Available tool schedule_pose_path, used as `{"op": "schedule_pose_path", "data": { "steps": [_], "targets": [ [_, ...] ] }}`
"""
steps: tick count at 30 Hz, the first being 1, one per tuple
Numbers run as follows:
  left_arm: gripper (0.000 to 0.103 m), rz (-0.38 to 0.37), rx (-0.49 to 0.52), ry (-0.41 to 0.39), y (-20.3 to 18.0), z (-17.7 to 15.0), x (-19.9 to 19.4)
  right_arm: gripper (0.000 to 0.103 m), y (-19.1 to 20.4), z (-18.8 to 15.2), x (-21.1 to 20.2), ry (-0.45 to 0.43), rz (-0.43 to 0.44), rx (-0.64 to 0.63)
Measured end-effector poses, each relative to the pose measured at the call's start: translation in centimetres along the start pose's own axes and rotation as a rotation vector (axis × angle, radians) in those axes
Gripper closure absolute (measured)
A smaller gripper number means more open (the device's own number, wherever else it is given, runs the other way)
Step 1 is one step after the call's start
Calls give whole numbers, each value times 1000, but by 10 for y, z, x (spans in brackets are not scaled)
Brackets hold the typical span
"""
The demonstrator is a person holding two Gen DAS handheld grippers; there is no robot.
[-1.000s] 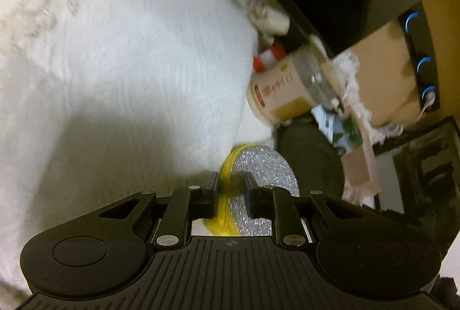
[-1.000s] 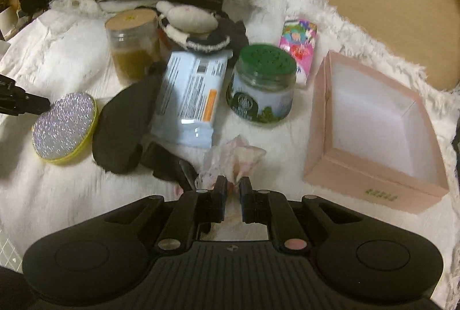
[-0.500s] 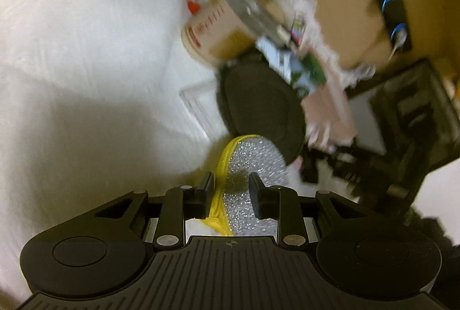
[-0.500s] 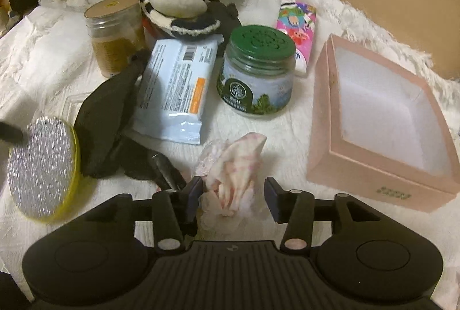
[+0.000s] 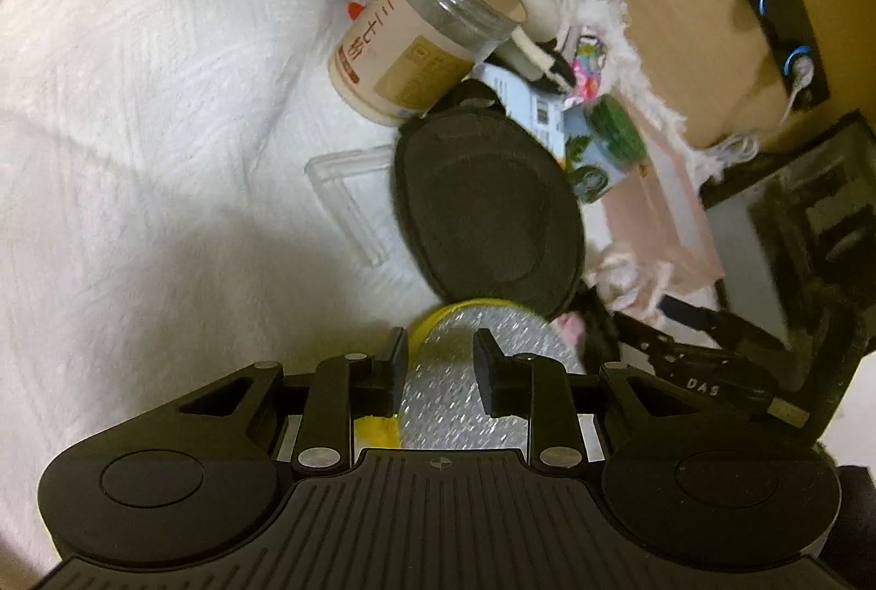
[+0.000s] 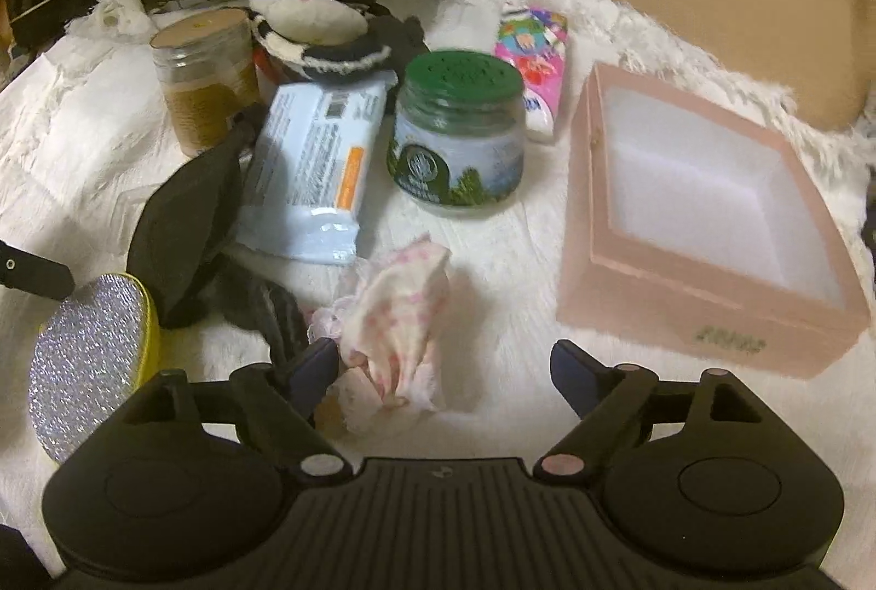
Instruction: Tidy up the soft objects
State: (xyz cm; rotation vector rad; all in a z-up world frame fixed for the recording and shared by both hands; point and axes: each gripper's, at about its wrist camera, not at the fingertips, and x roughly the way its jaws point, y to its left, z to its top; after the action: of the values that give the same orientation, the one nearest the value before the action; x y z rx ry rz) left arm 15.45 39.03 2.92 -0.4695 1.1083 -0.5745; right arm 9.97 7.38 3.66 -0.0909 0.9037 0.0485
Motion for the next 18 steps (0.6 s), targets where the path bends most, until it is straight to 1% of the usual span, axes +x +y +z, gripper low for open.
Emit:
{"op": "schedule_pose_path", "data": {
  "steps": [4,5,7,9,12,14,16,18],
  "targets": [
    [75,61,40,-2,-7,-7,-8,15,-6,-13,8,44,16,36],
    [75,62,37,-7,-7,-9,-12,15,-8,-15,11,62,25,42],
    [75,32,19,-13,-3,-12,-23,7,-11,-20,12,62,33,61],
    [75,6,17,17,0,-17,-30,6,-12,-22,12,63,38,55],
    [75,38,41,77,0,-29,-37,4,-11,-25,11,54,37,47],
    [75,53,20,96,-1,-37,-36,2,-12,-27,12,49,38,51],
    [75,38,-10,101,-2,-43,-30,0,-12,-27,12,46,40,50],
    [76,35,-53,96,-3,-47,-20,0,-11,-28,12,43,40,50]
  ]
}}
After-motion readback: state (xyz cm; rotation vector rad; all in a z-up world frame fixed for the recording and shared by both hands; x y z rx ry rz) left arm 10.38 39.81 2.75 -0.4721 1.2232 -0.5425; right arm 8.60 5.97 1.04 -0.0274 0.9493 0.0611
